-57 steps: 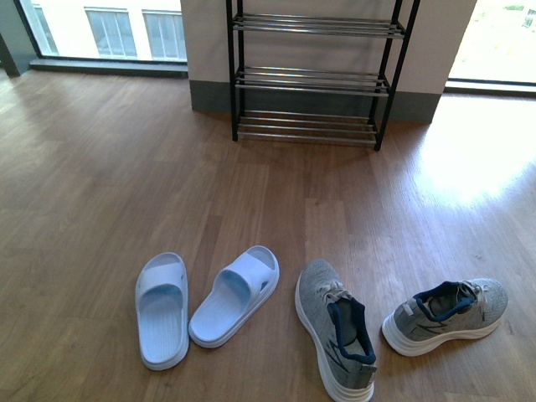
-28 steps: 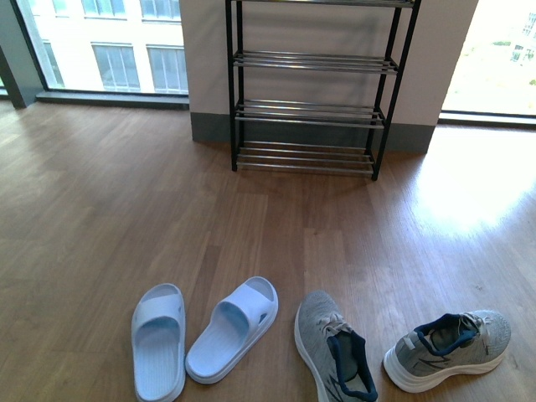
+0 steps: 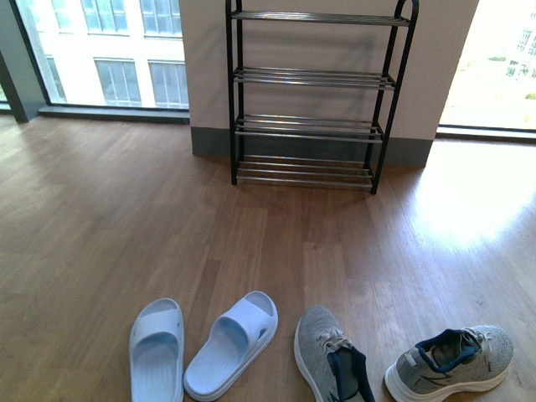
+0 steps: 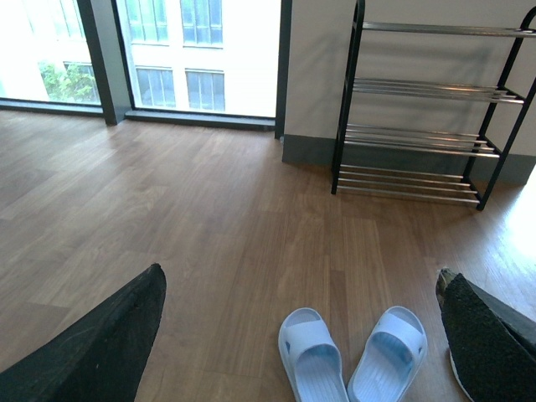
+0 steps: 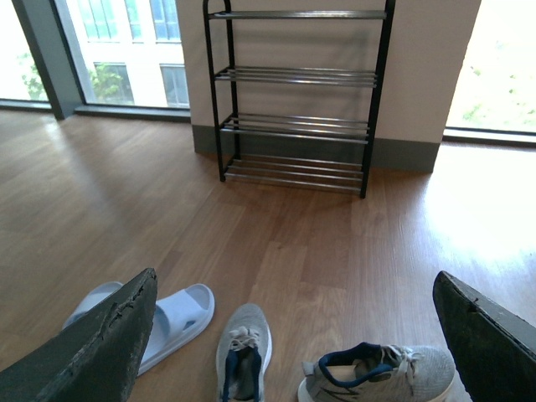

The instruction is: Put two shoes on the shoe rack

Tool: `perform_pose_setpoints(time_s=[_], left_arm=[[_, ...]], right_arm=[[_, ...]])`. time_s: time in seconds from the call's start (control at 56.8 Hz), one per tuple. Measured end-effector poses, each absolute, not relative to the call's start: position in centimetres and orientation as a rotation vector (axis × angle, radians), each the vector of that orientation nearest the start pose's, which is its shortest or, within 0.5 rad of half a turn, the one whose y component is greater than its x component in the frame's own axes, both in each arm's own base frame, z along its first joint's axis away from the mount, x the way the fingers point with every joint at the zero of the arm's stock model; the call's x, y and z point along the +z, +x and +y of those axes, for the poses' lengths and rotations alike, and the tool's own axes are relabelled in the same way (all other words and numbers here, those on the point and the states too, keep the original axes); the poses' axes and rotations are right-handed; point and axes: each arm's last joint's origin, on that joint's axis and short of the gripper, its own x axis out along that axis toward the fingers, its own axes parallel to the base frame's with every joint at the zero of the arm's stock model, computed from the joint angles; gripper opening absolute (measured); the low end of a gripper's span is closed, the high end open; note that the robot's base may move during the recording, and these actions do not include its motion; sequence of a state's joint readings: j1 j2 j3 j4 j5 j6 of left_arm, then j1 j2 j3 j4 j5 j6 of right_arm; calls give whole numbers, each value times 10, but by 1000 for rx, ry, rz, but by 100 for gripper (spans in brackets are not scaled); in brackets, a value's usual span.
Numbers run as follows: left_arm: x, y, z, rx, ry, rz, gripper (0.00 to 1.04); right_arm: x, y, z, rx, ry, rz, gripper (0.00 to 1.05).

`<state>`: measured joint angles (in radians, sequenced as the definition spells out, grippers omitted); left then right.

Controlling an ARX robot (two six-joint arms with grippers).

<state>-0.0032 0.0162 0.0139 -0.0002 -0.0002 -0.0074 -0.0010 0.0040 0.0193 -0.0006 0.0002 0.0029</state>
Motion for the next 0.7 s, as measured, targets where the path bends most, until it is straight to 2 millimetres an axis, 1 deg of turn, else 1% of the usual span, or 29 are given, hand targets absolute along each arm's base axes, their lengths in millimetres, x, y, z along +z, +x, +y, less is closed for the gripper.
perform_pose_setpoints(time_s=[0.704], left_arm=[[167,98,0,-3,-7,2,95]], right_arm=[[170,97,0,-1,3,-15,96]])
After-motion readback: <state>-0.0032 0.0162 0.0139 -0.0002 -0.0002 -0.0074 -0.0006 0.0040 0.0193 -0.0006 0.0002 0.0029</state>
